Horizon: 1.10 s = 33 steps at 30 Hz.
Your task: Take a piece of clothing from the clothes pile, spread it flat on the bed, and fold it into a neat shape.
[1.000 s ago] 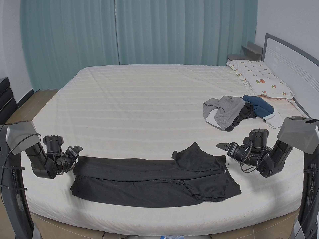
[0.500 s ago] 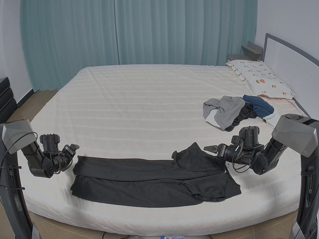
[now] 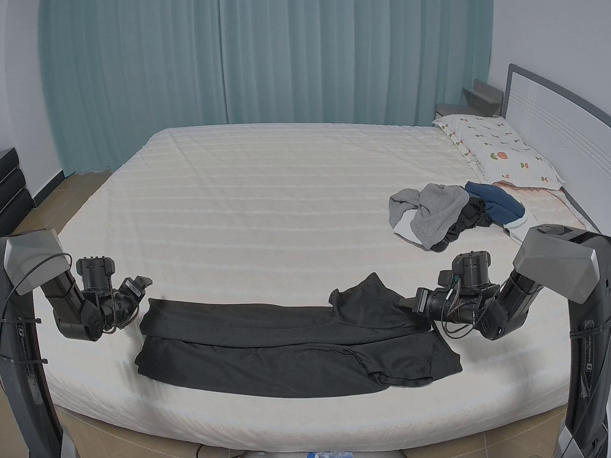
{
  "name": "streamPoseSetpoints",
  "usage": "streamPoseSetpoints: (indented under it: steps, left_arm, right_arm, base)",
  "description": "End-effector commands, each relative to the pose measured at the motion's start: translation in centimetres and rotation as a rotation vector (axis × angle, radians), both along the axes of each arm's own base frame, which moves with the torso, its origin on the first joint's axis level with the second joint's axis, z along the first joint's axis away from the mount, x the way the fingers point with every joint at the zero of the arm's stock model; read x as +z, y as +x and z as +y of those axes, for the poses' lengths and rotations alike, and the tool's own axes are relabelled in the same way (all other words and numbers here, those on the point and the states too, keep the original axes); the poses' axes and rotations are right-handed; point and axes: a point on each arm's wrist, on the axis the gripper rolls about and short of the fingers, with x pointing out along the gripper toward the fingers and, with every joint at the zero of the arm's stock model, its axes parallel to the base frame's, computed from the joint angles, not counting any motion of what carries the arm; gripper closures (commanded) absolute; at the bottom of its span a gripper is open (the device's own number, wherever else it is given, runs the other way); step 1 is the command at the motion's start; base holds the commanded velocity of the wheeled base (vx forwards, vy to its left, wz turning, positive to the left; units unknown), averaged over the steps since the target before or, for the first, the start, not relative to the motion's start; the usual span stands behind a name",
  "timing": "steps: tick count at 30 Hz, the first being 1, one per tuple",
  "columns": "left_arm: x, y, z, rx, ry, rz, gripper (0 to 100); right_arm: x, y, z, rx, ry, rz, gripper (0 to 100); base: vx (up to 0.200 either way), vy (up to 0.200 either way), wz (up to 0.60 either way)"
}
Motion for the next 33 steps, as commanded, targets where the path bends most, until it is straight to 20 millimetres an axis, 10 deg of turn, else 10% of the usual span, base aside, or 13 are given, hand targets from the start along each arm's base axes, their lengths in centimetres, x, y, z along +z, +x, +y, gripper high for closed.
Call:
streamPoseSetpoints:
  steps: [1, 15, 33]
  left_arm:
    - [-0.1, 0.0, 0.0, 0.0, 0.0, 0.0, 0]
    - [0.0, 0.0, 0.1, 0.0, 0.003, -0.001, 0]
    - [0.0, -0.1, 0.0, -0.003, 0.003, 0.004, 0]
  right_arm:
    - [-0.1, -0.2, -0.3, -0.001, -0.01, 0.006, 100]
    - [2.6, -3.7, -2.7, -0.001, 0.018, 0.03, 100]
    - [0.5, -8.7, -3.4, 0.022, 0.021, 0.097, 100]
  base:
    - [0.0, 0.0, 0.0]
    - [0.0, 0.0, 0.0]
    - [0.0, 0.0, 0.0]
